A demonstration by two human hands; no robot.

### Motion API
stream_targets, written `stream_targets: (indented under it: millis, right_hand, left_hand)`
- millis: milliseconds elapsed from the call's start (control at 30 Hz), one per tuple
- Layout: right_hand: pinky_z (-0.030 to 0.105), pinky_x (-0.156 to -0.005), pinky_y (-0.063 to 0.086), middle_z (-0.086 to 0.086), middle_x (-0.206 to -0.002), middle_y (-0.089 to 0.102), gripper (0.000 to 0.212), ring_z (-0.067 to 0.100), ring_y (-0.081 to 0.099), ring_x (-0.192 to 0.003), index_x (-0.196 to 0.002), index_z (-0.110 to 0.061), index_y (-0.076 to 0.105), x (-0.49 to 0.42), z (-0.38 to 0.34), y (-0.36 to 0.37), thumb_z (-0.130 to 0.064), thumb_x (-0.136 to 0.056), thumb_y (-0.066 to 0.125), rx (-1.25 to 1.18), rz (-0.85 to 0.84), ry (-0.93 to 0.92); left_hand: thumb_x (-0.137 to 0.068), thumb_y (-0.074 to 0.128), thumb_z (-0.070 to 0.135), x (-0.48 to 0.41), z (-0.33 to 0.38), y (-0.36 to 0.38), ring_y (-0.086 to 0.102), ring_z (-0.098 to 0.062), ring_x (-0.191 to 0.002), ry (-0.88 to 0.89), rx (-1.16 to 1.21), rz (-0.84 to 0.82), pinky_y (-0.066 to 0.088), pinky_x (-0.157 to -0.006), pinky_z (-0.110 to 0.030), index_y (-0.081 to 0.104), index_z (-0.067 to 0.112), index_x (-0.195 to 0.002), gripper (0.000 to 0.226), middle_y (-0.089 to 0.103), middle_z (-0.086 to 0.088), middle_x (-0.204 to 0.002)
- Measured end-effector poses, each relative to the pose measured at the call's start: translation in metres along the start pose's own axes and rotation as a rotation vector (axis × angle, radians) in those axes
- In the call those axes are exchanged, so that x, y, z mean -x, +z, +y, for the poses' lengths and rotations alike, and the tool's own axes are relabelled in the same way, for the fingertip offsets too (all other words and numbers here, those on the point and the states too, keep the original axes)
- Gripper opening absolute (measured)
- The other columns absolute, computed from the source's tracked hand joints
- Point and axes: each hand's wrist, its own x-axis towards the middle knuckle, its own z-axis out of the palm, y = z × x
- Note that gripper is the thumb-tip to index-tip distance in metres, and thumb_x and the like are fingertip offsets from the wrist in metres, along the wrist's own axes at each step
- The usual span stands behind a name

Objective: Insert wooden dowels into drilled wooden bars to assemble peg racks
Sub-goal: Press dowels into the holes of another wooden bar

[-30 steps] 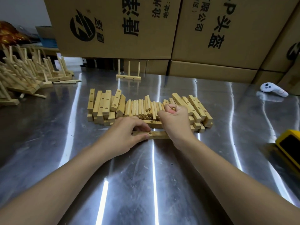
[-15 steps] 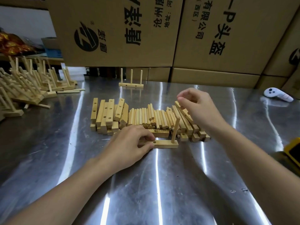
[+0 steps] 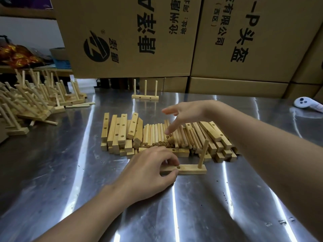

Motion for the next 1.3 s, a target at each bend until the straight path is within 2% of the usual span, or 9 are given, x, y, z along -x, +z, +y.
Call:
stream_targets:
  millis: [100, 233, 433, 667, 767, 900, 1033, 1167, 1300]
  right_hand:
    - [0.046, -0.124, 0.026, -0.005, -0.172, 0.029, 0.108, 0.026, 0.025, -0.159, -0.166, -0.034, 0.027, -0.008, 0.003, 0.0, -0.055, -0.078, 0.086, 0.057, -0.063, 0.022]
    - [0.036, -0.11, 0.033, -0.007, -0.167, 0.039, 0.106, 0.023, 0.035, -0.153, -0.163, -0.035, 0.035, -0.009, 0.006, 0.003, -0.058, -0.075, 0.087, 0.083, -0.034, -0.009]
    - [0.041, -0.113, 0.036, -0.012, -0.16, 0.045, 0.108, 0.021, 0.04, -0.15, -0.161, -0.044, 0.033, -0.003, 0.004, 0.014, -0.053, -0.071, 0.092, 0.165, 0.03, -0.031]
    - [0.045, -0.114, 0.039, -0.005, -0.156, 0.048, 0.113, 0.026, 0.047, -0.144, -0.16, -0.051, 0.027, 0.012, -0.003, 0.015, -0.043, -0.071, 0.096, 0.144, 0.106, -0.041]
    - [0.043, -0.117, 0.038, -0.006, -0.159, 0.045, 0.114, 0.02, 0.044, -0.146, -0.161, -0.052, 0.024, 0.036, -0.011, 0.013, -0.038, -0.073, 0.095, 0.092, 0.222, -0.099]
    - [0.036, -0.12, 0.035, -0.021, -0.156, 0.046, 0.116, -0.005, 0.039, -0.144, -0.161, -0.055, 0.024, 0.092, -0.023, 0.024, -0.04, -0.071, 0.096, -0.099, 0.507, -0.328]
    - [0.03, -0.111, 0.043, -0.026, -0.156, 0.047, 0.118, 0.0, 0.045, -0.145, -0.165, -0.045, 0.022, 0.142, -0.033, 0.068, -0.04, -0.073, 0.095, -0.167, 0.692, -0.507]
    - [0.031, -0.11, 0.045, -0.023, -0.159, 0.047, 0.119, 0.01, 0.046, -0.147, -0.167, -0.038, 0.023, 0.158, -0.035, 0.106, -0.034, -0.074, 0.097, -0.217, 0.728, -0.564]
    - [0.029, -0.115, 0.041, -0.02, -0.162, 0.044, 0.115, 0.012, 0.044, -0.15, -0.167, -0.03, 0.025, 0.152, -0.032, 0.126, -0.027, -0.077, 0.096, -0.24, 0.723, -0.59]
  left_hand:
    - [-0.093, 0.064, 0.053, 0.0, 0.0, -0.001, 0.056, 0.004, -0.104, 0.004, 0.004, -0.003, 0.053, -0.085, -0.029, 0.073, 0.04, -0.111, 0.024, 0.063, 0.028, -0.103]
    - [-0.094, 0.066, 0.051, 0.0, 0.002, -0.002, 0.056, 0.003, -0.104, 0.001, 0.007, -0.009, 0.054, -0.086, -0.029, 0.073, 0.04, -0.111, 0.021, 0.063, 0.027, -0.103]
    - [-0.094, 0.067, 0.05, -0.001, 0.003, -0.002, 0.056, 0.003, -0.104, -0.005, 0.005, -0.015, 0.053, -0.086, -0.03, 0.073, 0.04, -0.11, 0.02, 0.063, 0.027, -0.104]
    - [-0.094, 0.067, 0.052, -0.001, 0.003, -0.003, 0.057, 0.002, -0.106, -0.016, 0.006, -0.02, 0.053, -0.088, -0.031, 0.073, 0.04, -0.112, 0.022, 0.064, 0.026, -0.106]
    - [-0.094, 0.065, 0.053, 0.0, 0.003, -0.003, 0.057, 0.001, -0.105, -0.011, 0.0, -0.006, 0.053, -0.088, -0.032, 0.073, 0.04, -0.111, 0.023, 0.064, 0.026, -0.104]
    - [-0.092, 0.063, 0.055, 0.001, 0.005, -0.005, 0.059, 0.0, -0.105, -0.015, 0.004, 0.038, 0.054, -0.089, -0.033, 0.073, 0.039, -0.113, 0.028, 0.066, 0.025, -0.103]
    - [-0.099, 0.06, 0.049, -0.002, 0.015, -0.013, 0.069, -0.006, -0.1, -0.115, 0.453, 0.21, 0.053, -0.081, -0.018, 0.076, 0.036, -0.104, 0.021, 0.074, 0.017, -0.099]
    - [-0.1, 0.056, 0.051, 0.0, 0.028, -0.027, 0.073, -0.024, -0.096, -0.185, 1.043, 0.2, 0.056, -0.073, -0.024, 0.082, 0.025, -0.109, 0.037, 0.077, -0.008, -0.105]
    - [-0.094, 0.068, 0.045, 0.002, 0.031, -0.033, 0.07, -0.016, -0.095, -0.215, 1.246, 0.182, 0.054, -0.071, -0.023, 0.082, 0.02, -0.116, 0.036, 0.076, -0.006, -0.102]
